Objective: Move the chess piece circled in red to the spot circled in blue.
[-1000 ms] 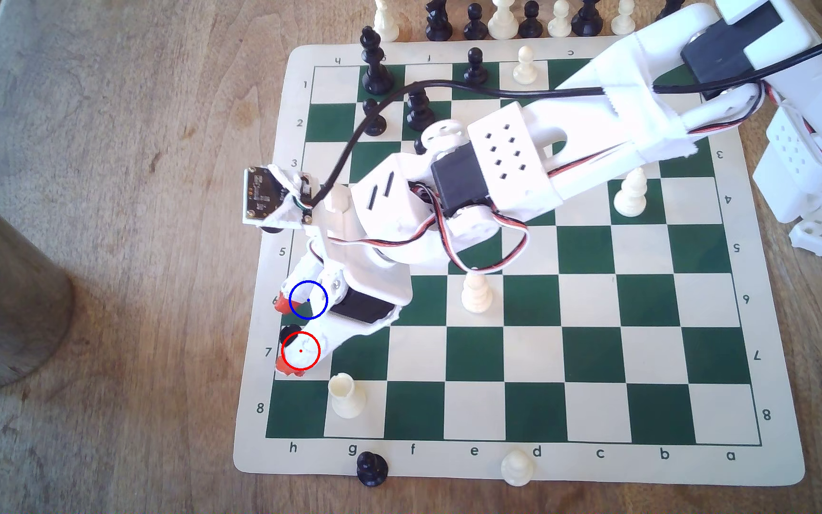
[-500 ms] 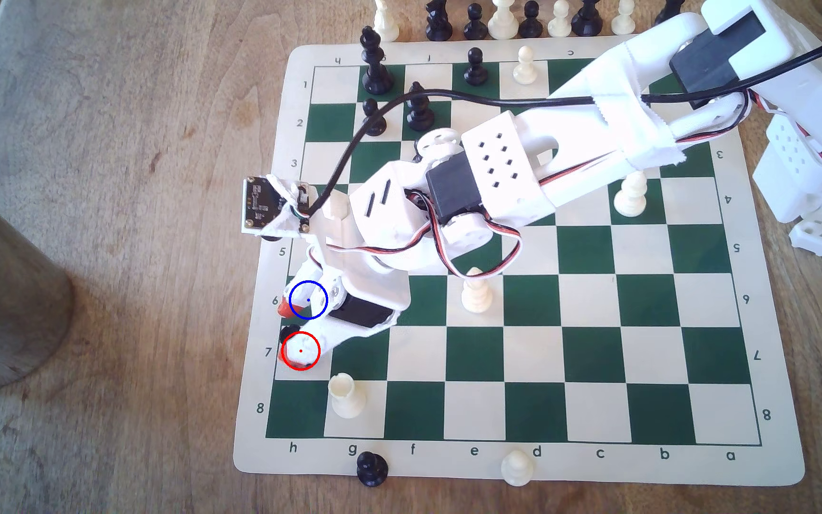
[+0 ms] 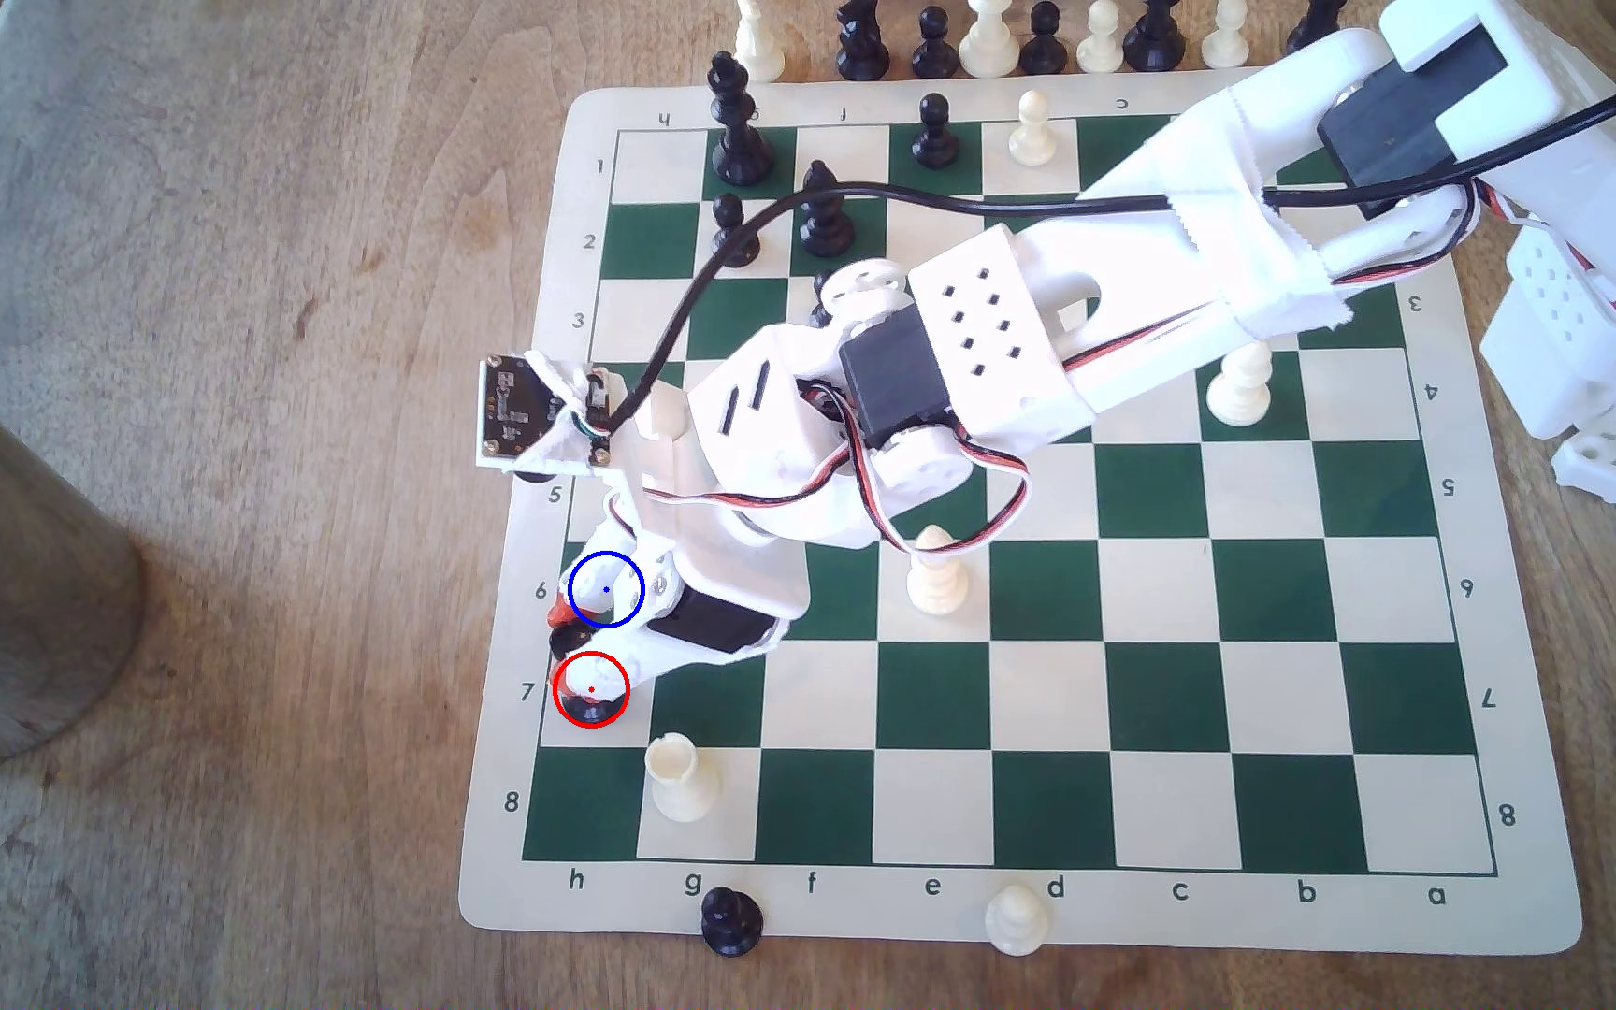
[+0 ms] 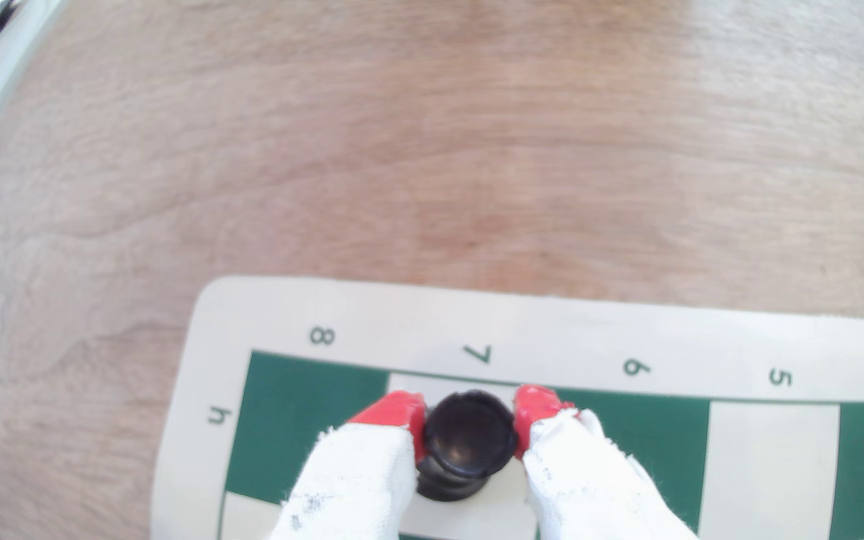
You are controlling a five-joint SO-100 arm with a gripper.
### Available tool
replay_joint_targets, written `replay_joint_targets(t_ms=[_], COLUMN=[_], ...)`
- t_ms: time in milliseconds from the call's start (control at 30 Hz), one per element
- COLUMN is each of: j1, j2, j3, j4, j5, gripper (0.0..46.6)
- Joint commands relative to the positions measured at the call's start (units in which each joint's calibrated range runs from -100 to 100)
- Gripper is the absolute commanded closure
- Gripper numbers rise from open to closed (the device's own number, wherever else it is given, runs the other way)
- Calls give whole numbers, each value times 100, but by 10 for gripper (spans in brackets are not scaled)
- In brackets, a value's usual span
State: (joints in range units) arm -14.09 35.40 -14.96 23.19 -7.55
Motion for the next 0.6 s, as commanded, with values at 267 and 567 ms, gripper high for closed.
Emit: replay_joint_targets(t_ms=[267, 567], j1=[-42, 278], j2=[-1409, -1800], j3=[-934, -154], j4=[859, 859], j5=[-54, 78], gripper=[456, 453])
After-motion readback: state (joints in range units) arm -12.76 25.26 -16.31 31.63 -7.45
